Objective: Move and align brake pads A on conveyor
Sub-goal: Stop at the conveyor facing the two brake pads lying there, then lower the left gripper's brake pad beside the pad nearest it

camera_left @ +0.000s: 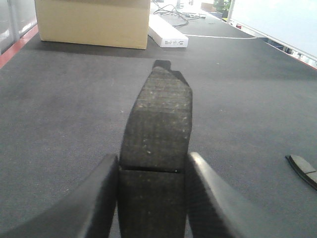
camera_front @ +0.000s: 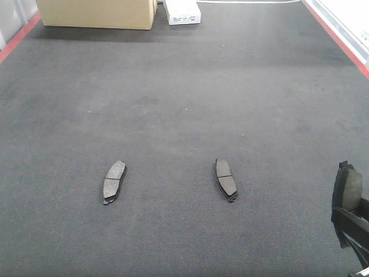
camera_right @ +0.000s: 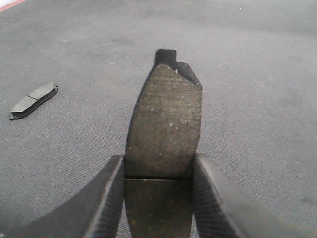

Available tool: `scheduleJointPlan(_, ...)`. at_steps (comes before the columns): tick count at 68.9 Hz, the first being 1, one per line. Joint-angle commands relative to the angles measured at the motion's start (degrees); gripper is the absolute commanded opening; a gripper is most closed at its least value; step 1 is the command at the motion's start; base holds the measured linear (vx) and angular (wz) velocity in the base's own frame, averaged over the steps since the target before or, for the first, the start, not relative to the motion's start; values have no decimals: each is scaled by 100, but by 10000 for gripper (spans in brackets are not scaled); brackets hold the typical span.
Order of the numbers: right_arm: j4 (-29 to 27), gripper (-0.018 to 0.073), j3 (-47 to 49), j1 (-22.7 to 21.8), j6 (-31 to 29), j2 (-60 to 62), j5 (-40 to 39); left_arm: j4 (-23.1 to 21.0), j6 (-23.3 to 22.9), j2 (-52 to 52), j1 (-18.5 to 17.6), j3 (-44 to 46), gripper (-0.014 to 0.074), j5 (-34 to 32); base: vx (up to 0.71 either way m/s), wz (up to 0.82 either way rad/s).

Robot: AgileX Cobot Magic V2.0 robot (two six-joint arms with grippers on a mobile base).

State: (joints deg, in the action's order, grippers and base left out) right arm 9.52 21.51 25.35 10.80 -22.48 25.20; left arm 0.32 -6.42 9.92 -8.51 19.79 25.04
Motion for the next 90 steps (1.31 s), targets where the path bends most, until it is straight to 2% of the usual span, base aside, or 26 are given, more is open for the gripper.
scheduleJointPlan(1, 86, 55, 177, -7, 3, -49, -513, -32, -7, 52, -9, 169, 101, -578, 0, 0)
scheduleJointPlan(22, 86, 55, 177, -7, 3, -49, -507, -32, -19, 52, -9, 169, 101, -611, 0, 0)
scheduleJointPlan(34, 86, 55, 177, -7, 3, -49, -507, -285, 73, 484, -14, 269, 101, -554, 0, 0)
scheduleJointPlan(41, 86, 55, 177, -7, 3, -49, -507, -447, 642, 1180, -14, 595, 101, -478, 0, 0)
scheduleJointPlan(46, 86, 55, 177, -7, 3, -49, -507, -673, 1269, 1842, -14, 875, 101, -434, 0, 0)
scheduleJointPlan(59, 86, 55, 177, -7, 3, -49, -507, -1739, 3070, 3533, -18, 1671, 104, -421, 0, 0)
scheduleJointPlan(63, 86, 55, 177, -7, 3, -49, -507, -2049, 3480, 3988, -33, 1865, 104, -412, 0, 0)
scheduleJointPlan(69, 86, 55, 177, -7, 3, -49, -507, -2399, 4135, 4637, -255, 2256, 104, -396, 0, 0)
scheduleJointPlan(75, 86, 55, 177, -7, 3, -49, -507, -2450, 4430, 5178, -623, 2593, 104, -332, 0, 0)
scheduleJointPlan(90, 86, 55, 177, -7, 3, -49, -507, -2445, 4416, 6455, -1630, 3370, 104, -309, 0, 0)
